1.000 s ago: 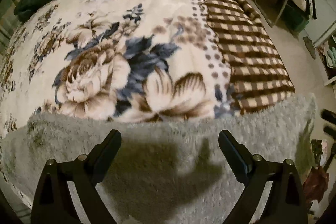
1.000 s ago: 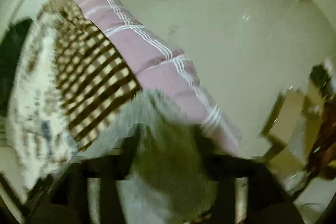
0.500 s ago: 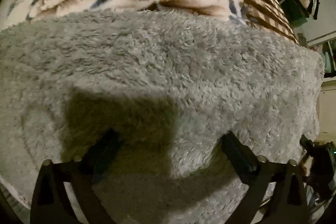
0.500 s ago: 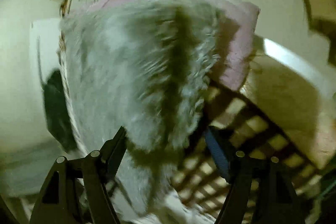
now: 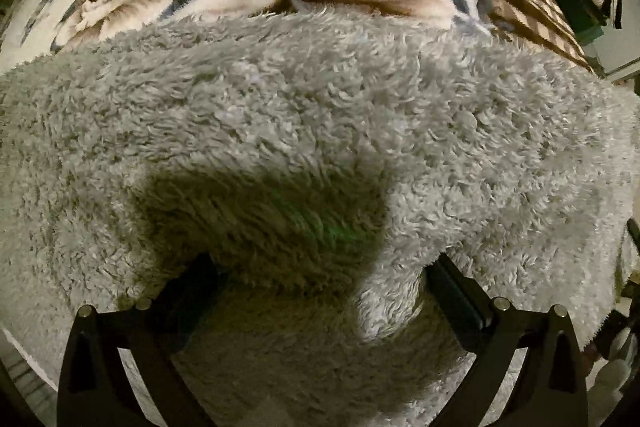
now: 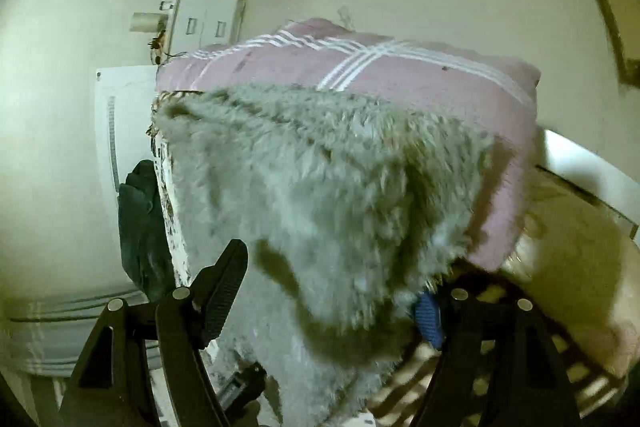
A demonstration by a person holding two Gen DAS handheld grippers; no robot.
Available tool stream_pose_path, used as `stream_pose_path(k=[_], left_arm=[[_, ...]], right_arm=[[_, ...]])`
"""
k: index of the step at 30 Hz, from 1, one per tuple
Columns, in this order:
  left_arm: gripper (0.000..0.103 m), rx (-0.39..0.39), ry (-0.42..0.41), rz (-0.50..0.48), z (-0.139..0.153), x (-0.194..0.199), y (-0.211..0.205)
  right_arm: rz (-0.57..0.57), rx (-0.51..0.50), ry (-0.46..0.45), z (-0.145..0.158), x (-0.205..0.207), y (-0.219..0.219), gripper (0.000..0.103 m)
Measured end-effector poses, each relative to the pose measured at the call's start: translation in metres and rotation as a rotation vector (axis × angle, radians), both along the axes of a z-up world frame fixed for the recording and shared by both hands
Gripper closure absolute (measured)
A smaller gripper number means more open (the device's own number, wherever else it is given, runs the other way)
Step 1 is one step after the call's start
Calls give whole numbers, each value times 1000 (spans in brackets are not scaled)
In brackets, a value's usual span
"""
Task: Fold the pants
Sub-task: 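Lower the held pants onto the bed and open both grippers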
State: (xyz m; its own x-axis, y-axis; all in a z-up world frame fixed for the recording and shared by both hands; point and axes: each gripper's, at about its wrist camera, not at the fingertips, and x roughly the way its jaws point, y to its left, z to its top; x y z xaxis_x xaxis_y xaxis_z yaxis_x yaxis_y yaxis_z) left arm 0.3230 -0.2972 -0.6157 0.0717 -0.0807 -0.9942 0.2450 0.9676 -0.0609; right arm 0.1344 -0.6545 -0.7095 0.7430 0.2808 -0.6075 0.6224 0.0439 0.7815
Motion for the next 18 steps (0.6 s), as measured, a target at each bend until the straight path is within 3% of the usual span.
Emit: stream_pose_path(k=[4,10,12,13,14,18], left_arm=[[0,12,-12,10,-3,-9,-6],[0,34,-19,12,1,-17,-18],[0,42,2,9,3,-14,-22],[0,49,10,14,8,-11,-24],[0,52,6,19,12,-9,-27],[0,61,-60,38,45,-8,-26]], right_arm=[[21,-8,-87,13,16,-4,25],[58,-9,-56,-4,36,5,27],[58,-35,-28,1,38,4,42],[59,-55,-6,3,38,4,64],[56,-81,22,7,37,6,80],[40,-157,63,37,35,15,85]])
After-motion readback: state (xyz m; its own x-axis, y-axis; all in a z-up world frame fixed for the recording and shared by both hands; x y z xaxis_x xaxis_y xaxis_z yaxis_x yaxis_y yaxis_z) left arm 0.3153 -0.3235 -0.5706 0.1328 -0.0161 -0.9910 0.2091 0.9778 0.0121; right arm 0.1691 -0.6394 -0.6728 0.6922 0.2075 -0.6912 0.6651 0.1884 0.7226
